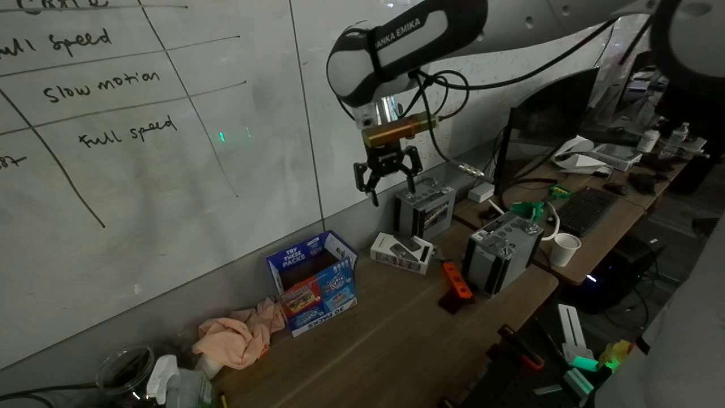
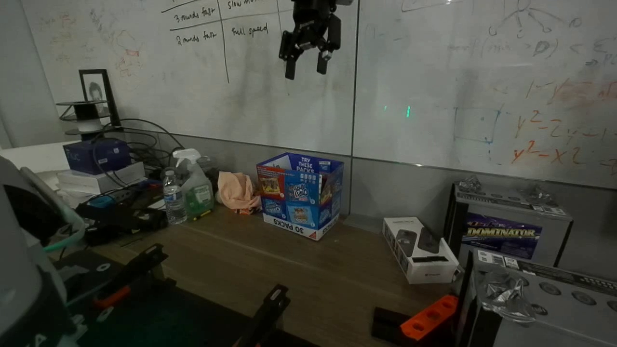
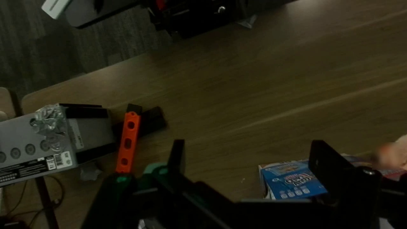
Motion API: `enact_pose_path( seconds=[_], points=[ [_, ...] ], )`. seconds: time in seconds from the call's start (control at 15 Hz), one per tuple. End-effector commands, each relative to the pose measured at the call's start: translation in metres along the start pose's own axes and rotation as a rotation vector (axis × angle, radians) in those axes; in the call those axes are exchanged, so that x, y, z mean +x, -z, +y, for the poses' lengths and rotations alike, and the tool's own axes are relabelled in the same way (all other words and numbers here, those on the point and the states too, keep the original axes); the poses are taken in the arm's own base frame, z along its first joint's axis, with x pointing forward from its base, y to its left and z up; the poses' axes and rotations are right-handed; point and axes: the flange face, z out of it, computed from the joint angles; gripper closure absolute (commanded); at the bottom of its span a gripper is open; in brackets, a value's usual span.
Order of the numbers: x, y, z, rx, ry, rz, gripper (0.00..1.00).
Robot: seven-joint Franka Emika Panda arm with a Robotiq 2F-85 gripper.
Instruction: Put the two ropes in the box one at a time
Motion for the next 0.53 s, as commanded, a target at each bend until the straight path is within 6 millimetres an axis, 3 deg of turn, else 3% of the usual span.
enact_pose_path(
  seconds=[0.0,0.27,0.47],
  points=[
    [-0.052,-0.019,0.021,-0.016,0.050,0.062,0.00],
    [-0.073,-0.055,0.024,0.098,0.052,0.124,0.00],
    [-0.080,-0.068,0.026,0.131,0.111,0.174,0.00]
  ],
)
